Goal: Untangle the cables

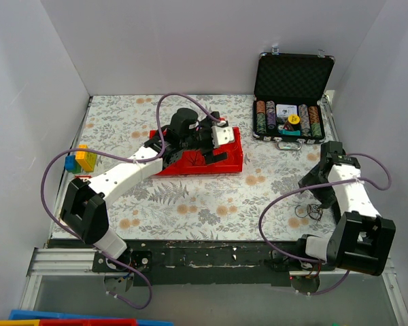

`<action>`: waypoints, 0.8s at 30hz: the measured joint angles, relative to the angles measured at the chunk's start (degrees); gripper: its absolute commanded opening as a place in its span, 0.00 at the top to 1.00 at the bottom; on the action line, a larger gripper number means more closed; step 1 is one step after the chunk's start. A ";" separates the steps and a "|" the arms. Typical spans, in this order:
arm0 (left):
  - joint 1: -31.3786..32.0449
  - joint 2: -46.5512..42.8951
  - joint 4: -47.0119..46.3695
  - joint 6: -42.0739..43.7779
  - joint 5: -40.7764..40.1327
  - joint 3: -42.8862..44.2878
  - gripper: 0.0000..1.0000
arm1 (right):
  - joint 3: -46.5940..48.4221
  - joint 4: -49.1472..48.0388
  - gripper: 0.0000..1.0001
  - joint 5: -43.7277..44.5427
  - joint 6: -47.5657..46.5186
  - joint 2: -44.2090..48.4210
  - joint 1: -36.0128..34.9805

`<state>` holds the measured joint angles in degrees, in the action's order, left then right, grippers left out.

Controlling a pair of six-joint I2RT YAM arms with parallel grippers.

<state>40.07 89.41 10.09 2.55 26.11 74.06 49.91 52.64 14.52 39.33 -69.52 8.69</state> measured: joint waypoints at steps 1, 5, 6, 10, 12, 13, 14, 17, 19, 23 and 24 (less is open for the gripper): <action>0.00 0.00 0.00 0.02 0.13 -0.17 0.02 | -0.70 0.07 0.22 -0.37 -0.42 -1.09 0.35; 0.02 0.00 -0.13 0.00 0.46 -0.20 0.02 | -3.04 -0.79 0.32 -1.31 -0.79 -4.94 0.68; 0.02 0.00 -0.17 0.00 0.50 -0.20 0.02 | -3.91 -1.20 0.38 -1.49 -0.81 -5.73 0.68; 0.02 0.00 -0.22 -0.04 0.52 -0.22 0.02 | -6.84 -3.21 0.72 -2.91 -0.55 -6.99 0.72; 0.02 0.00 -0.22 -0.09 0.50 -0.22 0.02 | -8.02 -4.26 0.88 -3.82 -0.55 -6.97 0.72; 0.02 0.00 -0.22 -0.15 0.50 -0.22 0.02 | -8.66 -5.05 0.97 -4.48 -0.52 -6.97 0.72; 0.02 0.00 -0.22 -0.20 0.50 -0.22 0.02 | -9.29 -5.79 0.99 -5.29 -0.37 -6.97 0.72; 0.02 0.00 -0.22 -0.22 0.46 -0.22 0.02 | -10.47 -7.96 0.99 -8.02 -0.24 -6.84 0.59; 0.02 -0.04 -0.24 -0.22 0.31 -0.26 0.02 | -11.13 -9.38 0.99 -9.97 0.20 -6.58 -0.39; 0.02 -0.59 -0.28 -0.26 -0.15 -1.01 0.02 | -11.32 -12.52 0.99 -14.05 2.60 -6.08 -8.00; 0.02 -0.87 -0.24 -0.26 -0.28 -1.38 0.02 | -11.08 -13.46 0.99 -15.19 3.23 -6.12 -11.06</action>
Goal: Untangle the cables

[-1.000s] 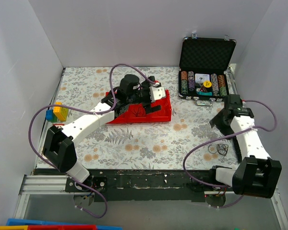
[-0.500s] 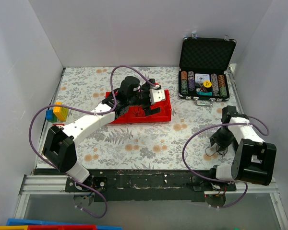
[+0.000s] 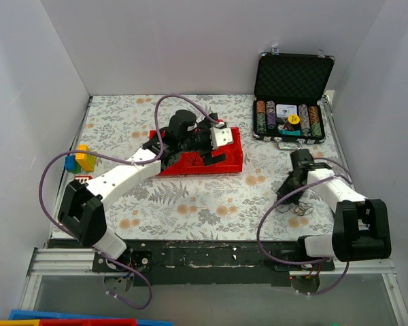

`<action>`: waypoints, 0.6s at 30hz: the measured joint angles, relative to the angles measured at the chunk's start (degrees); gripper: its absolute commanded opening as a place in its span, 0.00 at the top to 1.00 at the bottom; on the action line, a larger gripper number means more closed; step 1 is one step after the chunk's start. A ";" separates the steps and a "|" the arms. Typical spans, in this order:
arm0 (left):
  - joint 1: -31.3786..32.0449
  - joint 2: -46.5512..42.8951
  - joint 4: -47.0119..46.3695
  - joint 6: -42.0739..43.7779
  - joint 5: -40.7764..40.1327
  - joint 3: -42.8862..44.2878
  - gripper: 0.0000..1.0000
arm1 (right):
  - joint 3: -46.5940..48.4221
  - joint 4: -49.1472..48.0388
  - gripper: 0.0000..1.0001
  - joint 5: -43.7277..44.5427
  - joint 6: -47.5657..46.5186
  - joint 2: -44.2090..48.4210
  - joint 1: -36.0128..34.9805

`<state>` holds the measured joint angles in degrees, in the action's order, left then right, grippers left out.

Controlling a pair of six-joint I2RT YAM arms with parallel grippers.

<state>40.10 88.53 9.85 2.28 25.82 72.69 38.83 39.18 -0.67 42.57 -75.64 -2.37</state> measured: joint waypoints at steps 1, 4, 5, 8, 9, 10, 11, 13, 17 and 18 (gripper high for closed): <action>0.00 -0.31 0.11 -0.09 -0.15 -0.31 0.02 | 0.46 -0.57 0.99 -0.76 0.81 -0.20 -2.56; 0.00 -1.92 0.26 -0.55 -0.83 -1.68 0.02 | 4.70 -2.95 0.99 -3.26 3.58 -2.67 -12.55; 0.00 -2.62 0.37 -0.68 -1.05 -2.23 0.02 | 6.67 -3.89 0.99 -4.02 4.24 -3.85 -15.69; 0.00 -5.11 0.48 -0.87 -1.68 -4.52 0.02 | 13.60 -7.39 0.99 -6.27 5.88 -8.35 -23.74; 0.00 -5.84 0.59 -0.94 -1.90 -5.14 0.02 | 15.19 -8.31 0.99 -6.88 6.14 -9.49 -25.22; 0.00 -6.67 0.68 -1.01 -2.25 -5.92 0.02 | 17.20 -8.87 0.99 -7.41 6.43 -10.86 -27.15; 0.00 -7.48 0.85 -1.05 -2.58 -6.69 0.02 | 19.12 -9.38 0.99 -7.96 6.62 -12.17 -28.83; -0.02 -9.05 1.70 -1.11 -2.97 -7.91 0.02 | 22.34 -10.45 0.99 -9.09 6.67 -14.49 -31.78; -0.24 -12.59 2.82 -1.29 -3.23 -10.80 0.02 | 25.03 -10.40 0.78 -10.08 5.53 -15.58 -35.21; -0.26 -13.31 3.10 -1.29 -3.23 -11.50 0.02 | 25.20 -9.90 0.72 -9.55 5.31 -15.30 -35.19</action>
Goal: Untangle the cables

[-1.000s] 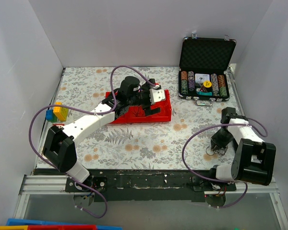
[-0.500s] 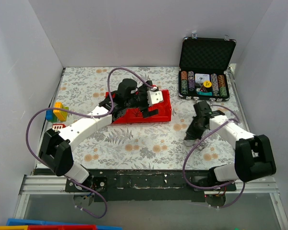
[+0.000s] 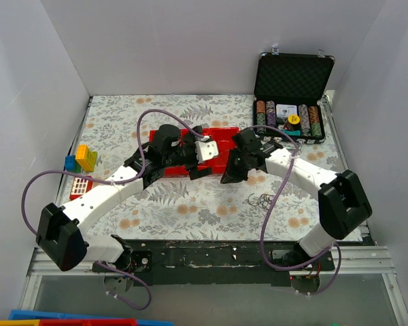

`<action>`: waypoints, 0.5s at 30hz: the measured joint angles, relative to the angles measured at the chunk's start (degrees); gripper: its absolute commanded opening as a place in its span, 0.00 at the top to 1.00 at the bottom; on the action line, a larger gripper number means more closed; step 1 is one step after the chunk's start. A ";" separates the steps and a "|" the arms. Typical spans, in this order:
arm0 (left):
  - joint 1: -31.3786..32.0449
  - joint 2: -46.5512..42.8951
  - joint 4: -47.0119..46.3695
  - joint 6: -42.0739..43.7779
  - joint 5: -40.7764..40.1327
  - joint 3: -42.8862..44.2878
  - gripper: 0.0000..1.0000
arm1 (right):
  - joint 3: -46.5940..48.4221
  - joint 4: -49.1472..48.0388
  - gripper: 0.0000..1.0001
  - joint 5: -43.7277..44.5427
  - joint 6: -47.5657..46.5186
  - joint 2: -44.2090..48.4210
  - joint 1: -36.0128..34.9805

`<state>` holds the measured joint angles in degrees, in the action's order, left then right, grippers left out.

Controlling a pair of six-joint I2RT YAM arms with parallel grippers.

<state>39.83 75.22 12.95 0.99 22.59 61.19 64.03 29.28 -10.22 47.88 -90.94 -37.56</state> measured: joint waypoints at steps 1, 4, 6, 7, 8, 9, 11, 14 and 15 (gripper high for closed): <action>-0.02 -0.59 0.26 0.04 0.04 -0.70 0.02 | 0.02 0.70 0.63 1.01 -0.55 0.63 0.31; -0.02 -1.11 0.87 0.07 0.15 -1.88 0.02 | -0.50 3.67 0.28 4.85 -1.95 5.33 3.08; -0.02 -0.92 1.29 0.07 0.15 -1.97 0.02 | -1.86 5.14 0.20 7.76 -2.71 10.54 6.40; -0.02 -0.87 1.36 0.04 0.15 -1.97 0.02 | -2.71 6.16 0.19 9.11 -3.10 13.16 8.17; -0.02 -0.87 1.38 0.04 0.20 -1.97 0.02 | -3.54 7.34 0.19 10.60 -3.50 15.52 10.01; -0.02 -0.87 1.40 0.04 0.24 -1.97 0.02 | -4.59 8.48 0.19 11.87 -3.80 17.49 11.67; -0.04 -0.87 1.40 0.04 0.35 -1.97 0.02 | -7.45 10.16 0.20 13.46 -4.28 20.37 13.66; -0.02 -0.87 1.42 0.04 0.59 -1.97 0.02 | -14.05 11.65 0.23 14.19 -4.57 22.91 14.64; -0.02 -0.87 1.42 0.07 0.61 -1.97 0.02 | -15.98 12.24 0.25 14.21 -4.59 23.02 14.86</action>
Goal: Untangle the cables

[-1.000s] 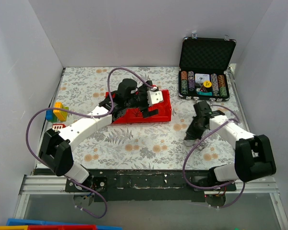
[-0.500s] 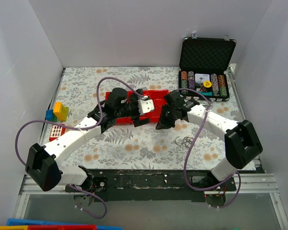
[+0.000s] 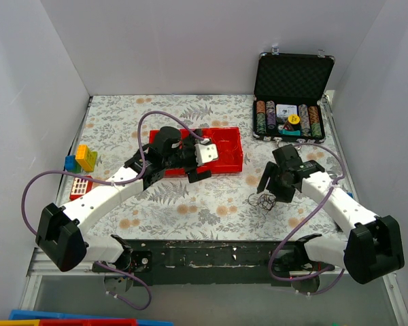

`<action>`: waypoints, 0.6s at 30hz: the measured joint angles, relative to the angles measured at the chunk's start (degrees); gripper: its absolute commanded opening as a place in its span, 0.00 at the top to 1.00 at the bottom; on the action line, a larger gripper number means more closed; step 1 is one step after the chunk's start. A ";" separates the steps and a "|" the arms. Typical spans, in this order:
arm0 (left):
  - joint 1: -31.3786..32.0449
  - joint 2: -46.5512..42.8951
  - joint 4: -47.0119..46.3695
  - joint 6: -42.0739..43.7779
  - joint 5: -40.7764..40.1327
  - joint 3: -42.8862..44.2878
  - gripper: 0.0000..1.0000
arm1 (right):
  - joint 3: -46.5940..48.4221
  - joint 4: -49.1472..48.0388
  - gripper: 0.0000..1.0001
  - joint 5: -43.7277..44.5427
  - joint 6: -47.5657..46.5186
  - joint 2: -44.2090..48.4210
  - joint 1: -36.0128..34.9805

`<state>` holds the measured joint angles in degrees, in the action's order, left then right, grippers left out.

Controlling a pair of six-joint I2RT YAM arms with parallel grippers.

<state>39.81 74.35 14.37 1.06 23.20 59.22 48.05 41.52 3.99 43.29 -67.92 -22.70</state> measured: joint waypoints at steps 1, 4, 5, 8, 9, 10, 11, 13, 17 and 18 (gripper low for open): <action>-0.02 0.00 0.00 0.00 0.09 0.00 0.02 | -1.51 0.37 0.26 -0.04 0.02 -0.07 0.22; 0.00 0.00 0.02 0.04 0.24 -0.04 0.02 | -4.28 0.72 0.35 -0.07 -0.02 -0.79 0.55; 0.00 0.00 0.00 0.04 0.31 -0.13 0.02 | -4.46 0.52 0.43 -0.11 -0.09 -1.20 0.57; 0.00 0.00 0.09 0.07 0.42 -0.59 0.02 | -4.46 -1.14 0.69 -0.83 -0.39 -2.80 0.59; 0.00 0.00 0.17 0.07 0.44 -0.74 0.02 | -4.46 -1.81 0.76 -1.16 -0.48 -3.26 0.57; 0.00 0.00 0.22 0.07 0.50 -0.85 0.02 | -4.46 -2.56 0.83 -1.62 -0.31 -3.63 0.57; -0.02 0.00 0.20 0.09 0.63 -1.03 0.02 | -4.44 -3.19 0.90 -2.16 -0.42 -3.78 0.57; -0.02 0.00 0.22 0.07 0.98 -1.49 0.02 | -4.33 -4.37 0.99 -3.67 -0.39 -3.80 0.57; 0.00 0.00 0.37 -0.02 1.77 -1.77 0.02 | -3.65 -6.69 0.99 -7.39 -0.44 -3.74 0.57; 0.00 0.00 0.37 -0.04 1.99 -1.77 0.02 | -3.41 -7.50 0.99 -8.59 -0.46 -3.52 0.57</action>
<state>39.81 74.35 14.74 1.02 25.19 57.45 44.64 34.02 -4.60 42.83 -71.44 -22.13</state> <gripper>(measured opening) 0.981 0.023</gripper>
